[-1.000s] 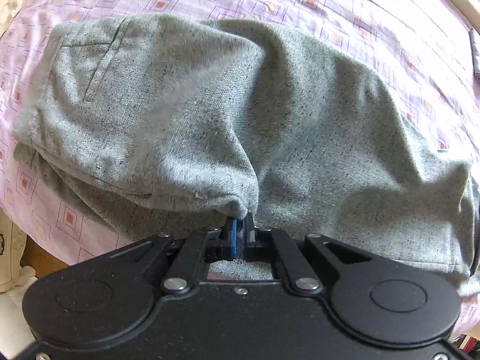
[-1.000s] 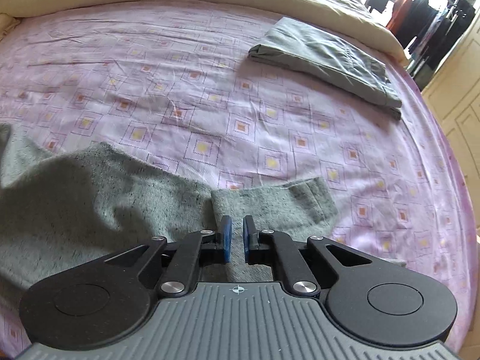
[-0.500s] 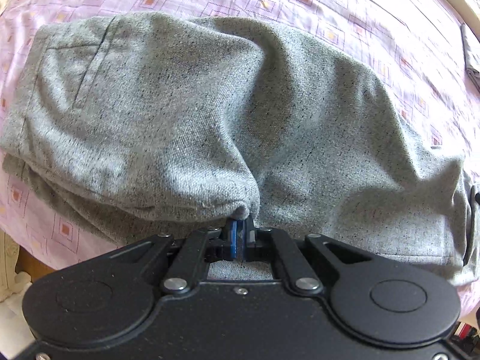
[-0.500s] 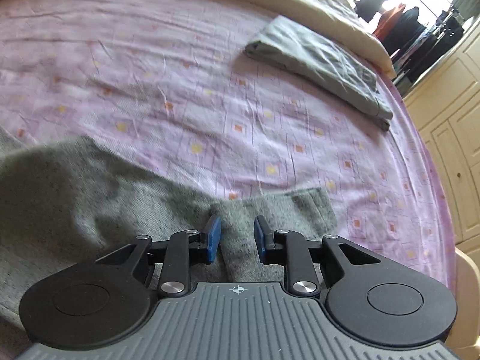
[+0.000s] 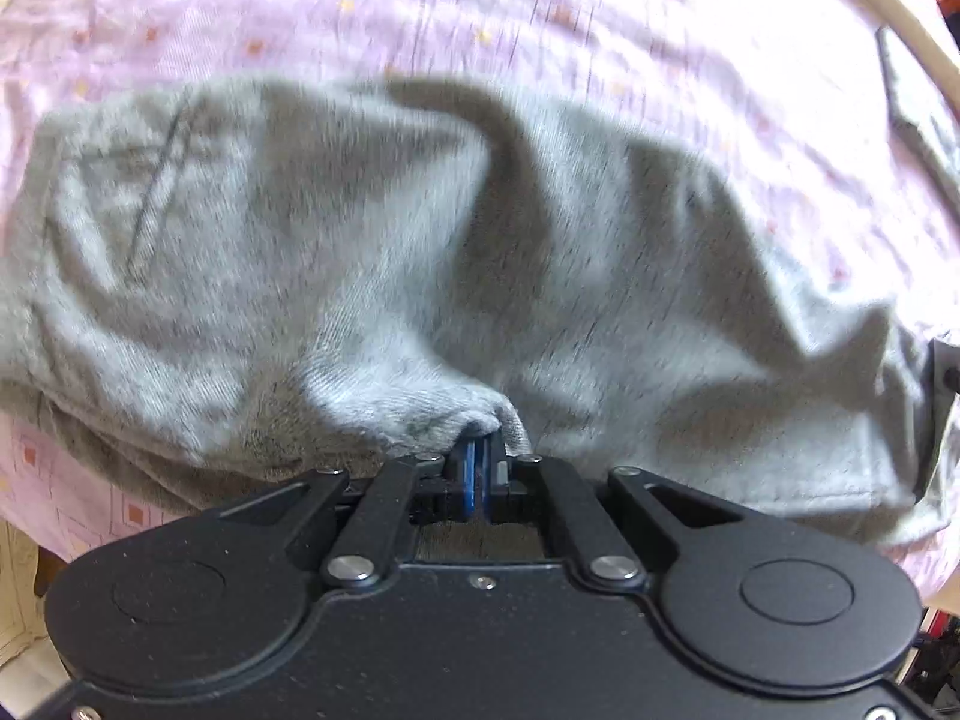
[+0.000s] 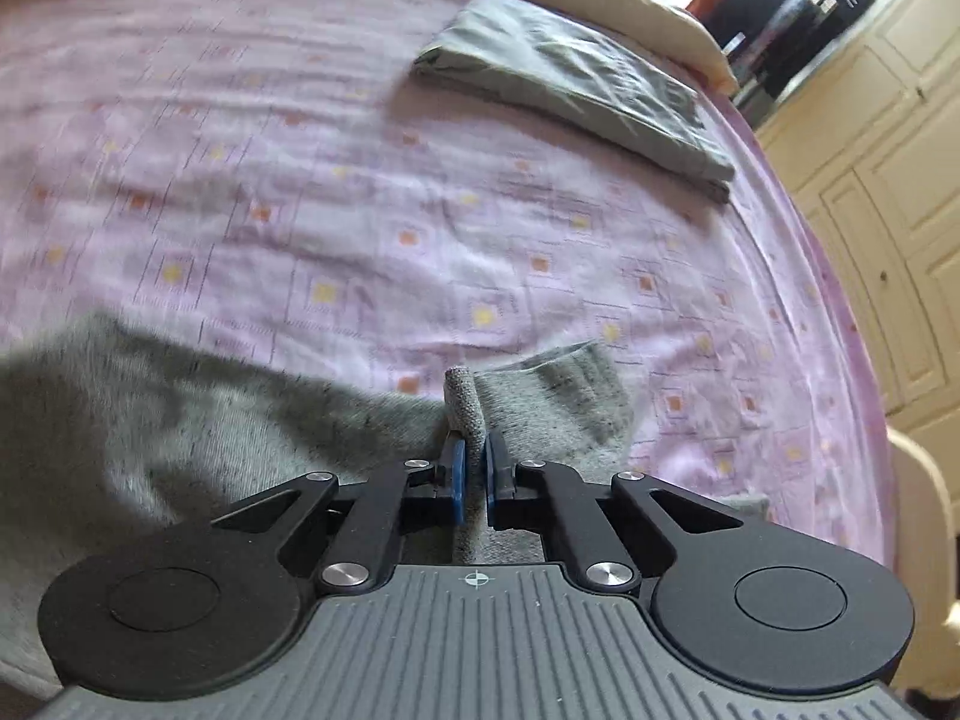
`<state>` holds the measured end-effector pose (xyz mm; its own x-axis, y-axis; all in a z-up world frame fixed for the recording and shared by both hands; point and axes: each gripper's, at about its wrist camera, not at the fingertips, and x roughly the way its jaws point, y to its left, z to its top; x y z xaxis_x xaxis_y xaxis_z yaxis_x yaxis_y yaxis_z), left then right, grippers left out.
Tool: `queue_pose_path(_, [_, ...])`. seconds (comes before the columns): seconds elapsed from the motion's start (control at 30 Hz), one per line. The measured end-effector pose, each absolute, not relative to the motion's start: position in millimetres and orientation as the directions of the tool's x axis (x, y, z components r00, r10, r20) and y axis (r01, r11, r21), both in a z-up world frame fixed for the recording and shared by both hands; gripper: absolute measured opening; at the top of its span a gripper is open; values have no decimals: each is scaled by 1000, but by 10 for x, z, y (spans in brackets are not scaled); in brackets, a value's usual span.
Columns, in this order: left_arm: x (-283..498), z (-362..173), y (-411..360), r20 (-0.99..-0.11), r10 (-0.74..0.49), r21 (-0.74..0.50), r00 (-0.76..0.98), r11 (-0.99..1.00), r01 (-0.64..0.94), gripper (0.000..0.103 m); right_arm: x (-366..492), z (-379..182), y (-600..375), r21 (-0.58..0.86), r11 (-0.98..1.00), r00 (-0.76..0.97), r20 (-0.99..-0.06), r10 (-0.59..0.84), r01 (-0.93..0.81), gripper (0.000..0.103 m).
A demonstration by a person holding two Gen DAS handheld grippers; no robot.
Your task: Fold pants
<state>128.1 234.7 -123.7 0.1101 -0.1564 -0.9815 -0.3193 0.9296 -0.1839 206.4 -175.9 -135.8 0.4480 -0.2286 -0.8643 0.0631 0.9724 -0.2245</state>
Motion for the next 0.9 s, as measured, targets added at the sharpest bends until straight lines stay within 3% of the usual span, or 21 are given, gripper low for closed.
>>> queue_pose_path(0.13, [1357,-847,2460,-959,-167,-239,227,909,-342,2,2235,-819,-2344,-22,970,511,-847,-146,241,6])
queue_pose_path(0.3, [1495,-306,2580,-921,-111,-255,372,896,-363,2,2226,-213,-2947,196,927,648,-759,-63,320,6])
queue_pose_path(0.5, [1277,170,2531,-884,-46,-230,465,909,-348,0,1605,-88,-3435,283,889,708,-704,-62,359,6])
queue_pose_path(0.6, [1051,29,2485,-903,-25,-192,429,916,-352,0,1205,-340,-3571,294,855,663,-745,-76,427,6])
queue_pose_path(0.77, [798,-828,2392,-982,-23,-103,189,899,-426,0,899,-1326,-3683,201,819,442,-894,-71,537,5])
queue_pose_path(0.87, [678,-1143,2305,-989,-77,-130,129,867,-482,1,812,-1555,-3702,212,789,408,-911,-54,577,5])
queue_pose_path(0.9, [665,-1186,2281,-987,-94,-148,132,854,-498,6,814,-1564,-3688,221,790,418,-907,-48,572,5])
